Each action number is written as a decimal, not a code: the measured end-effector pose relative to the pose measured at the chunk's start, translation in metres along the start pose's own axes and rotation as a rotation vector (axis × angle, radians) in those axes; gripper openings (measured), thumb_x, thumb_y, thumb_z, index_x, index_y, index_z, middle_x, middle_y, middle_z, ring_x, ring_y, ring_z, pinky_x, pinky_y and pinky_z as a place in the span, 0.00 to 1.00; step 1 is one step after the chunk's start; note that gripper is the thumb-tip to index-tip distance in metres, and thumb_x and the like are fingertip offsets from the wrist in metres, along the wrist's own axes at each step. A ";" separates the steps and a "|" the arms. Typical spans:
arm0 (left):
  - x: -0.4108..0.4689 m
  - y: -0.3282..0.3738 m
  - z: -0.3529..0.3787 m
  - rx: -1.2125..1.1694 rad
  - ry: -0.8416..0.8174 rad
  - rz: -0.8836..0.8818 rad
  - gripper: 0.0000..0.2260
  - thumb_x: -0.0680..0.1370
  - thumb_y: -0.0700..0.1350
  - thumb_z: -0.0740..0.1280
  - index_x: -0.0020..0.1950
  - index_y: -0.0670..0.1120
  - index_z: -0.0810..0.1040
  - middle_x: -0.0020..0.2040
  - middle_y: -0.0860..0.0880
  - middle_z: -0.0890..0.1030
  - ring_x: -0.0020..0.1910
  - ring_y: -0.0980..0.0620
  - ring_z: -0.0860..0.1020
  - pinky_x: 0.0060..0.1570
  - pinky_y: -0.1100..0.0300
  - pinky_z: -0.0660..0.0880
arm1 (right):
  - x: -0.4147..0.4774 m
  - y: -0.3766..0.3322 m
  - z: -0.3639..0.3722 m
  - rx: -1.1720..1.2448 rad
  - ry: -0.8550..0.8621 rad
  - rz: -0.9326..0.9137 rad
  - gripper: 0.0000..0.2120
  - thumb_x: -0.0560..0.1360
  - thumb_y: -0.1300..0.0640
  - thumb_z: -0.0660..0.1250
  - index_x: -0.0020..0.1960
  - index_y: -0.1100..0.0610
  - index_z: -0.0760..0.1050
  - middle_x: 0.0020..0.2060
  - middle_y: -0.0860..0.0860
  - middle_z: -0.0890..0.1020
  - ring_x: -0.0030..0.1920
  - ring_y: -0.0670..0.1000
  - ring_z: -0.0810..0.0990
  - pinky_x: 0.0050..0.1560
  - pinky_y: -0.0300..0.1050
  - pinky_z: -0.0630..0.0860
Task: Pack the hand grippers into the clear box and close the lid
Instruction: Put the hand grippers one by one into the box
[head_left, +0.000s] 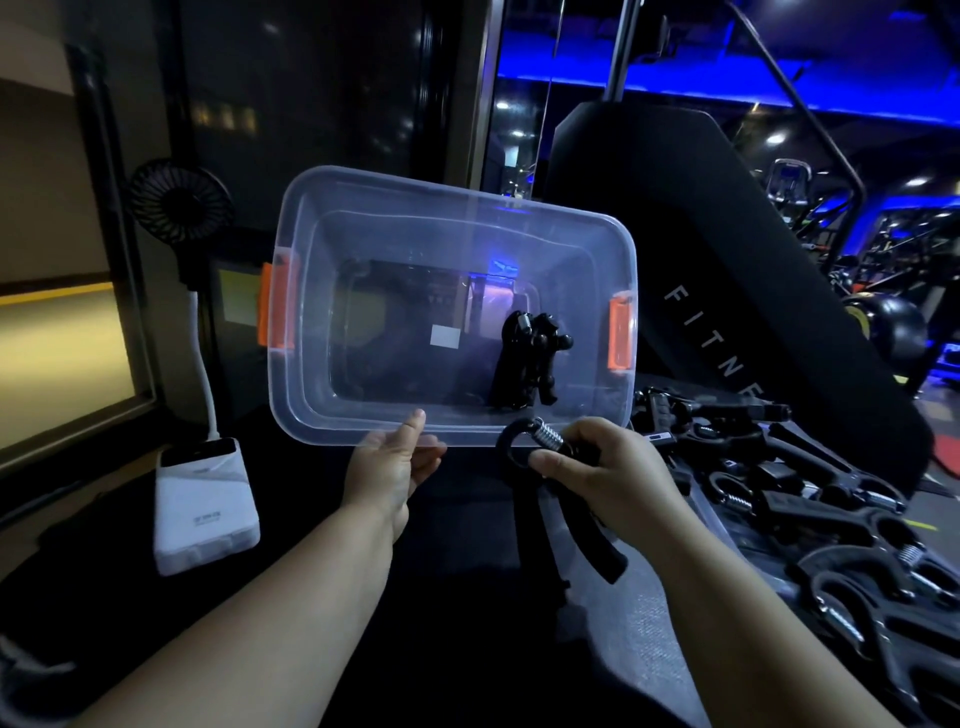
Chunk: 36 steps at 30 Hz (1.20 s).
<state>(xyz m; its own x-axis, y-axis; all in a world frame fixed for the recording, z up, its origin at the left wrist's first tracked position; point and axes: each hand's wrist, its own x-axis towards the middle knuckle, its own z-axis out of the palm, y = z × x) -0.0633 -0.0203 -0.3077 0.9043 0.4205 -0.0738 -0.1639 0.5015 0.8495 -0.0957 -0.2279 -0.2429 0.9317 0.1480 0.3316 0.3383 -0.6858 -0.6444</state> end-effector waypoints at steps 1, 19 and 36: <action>0.000 0.000 0.000 0.000 -0.004 0.000 0.08 0.76 0.47 0.69 0.44 0.44 0.73 0.31 0.49 0.81 0.32 0.52 0.80 0.44 0.58 0.79 | -0.002 -0.001 0.000 -0.027 0.002 -0.002 0.13 0.68 0.41 0.74 0.41 0.49 0.77 0.32 0.45 0.78 0.33 0.44 0.75 0.34 0.40 0.69; -0.004 0.000 0.000 0.022 -0.017 0.027 0.09 0.77 0.47 0.68 0.41 0.43 0.74 0.36 0.46 0.80 0.32 0.53 0.80 0.36 0.64 0.79 | -0.031 -0.040 -0.023 0.536 -0.478 0.400 0.17 0.79 0.44 0.61 0.54 0.57 0.75 0.36 0.55 0.83 0.30 0.57 0.81 0.25 0.39 0.73; 0.000 -0.003 -0.002 0.022 -0.018 0.023 0.09 0.77 0.47 0.69 0.43 0.43 0.73 0.36 0.46 0.80 0.33 0.53 0.80 0.40 0.60 0.79 | -0.011 -0.044 -0.018 0.402 -0.179 0.115 0.05 0.72 0.57 0.73 0.43 0.58 0.81 0.31 0.52 0.78 0.30 0.49 0.76 0.29 0.38 0.73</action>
<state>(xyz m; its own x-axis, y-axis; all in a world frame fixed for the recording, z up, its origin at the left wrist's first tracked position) -0.0634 -0.0203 -0.3109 0.9075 0.4178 -0.0445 -0.1765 0.4751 0.8621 -0.1230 -0.2121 -0.2052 0.9624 0.2323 0.1408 0.2229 -0.3795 -0.8979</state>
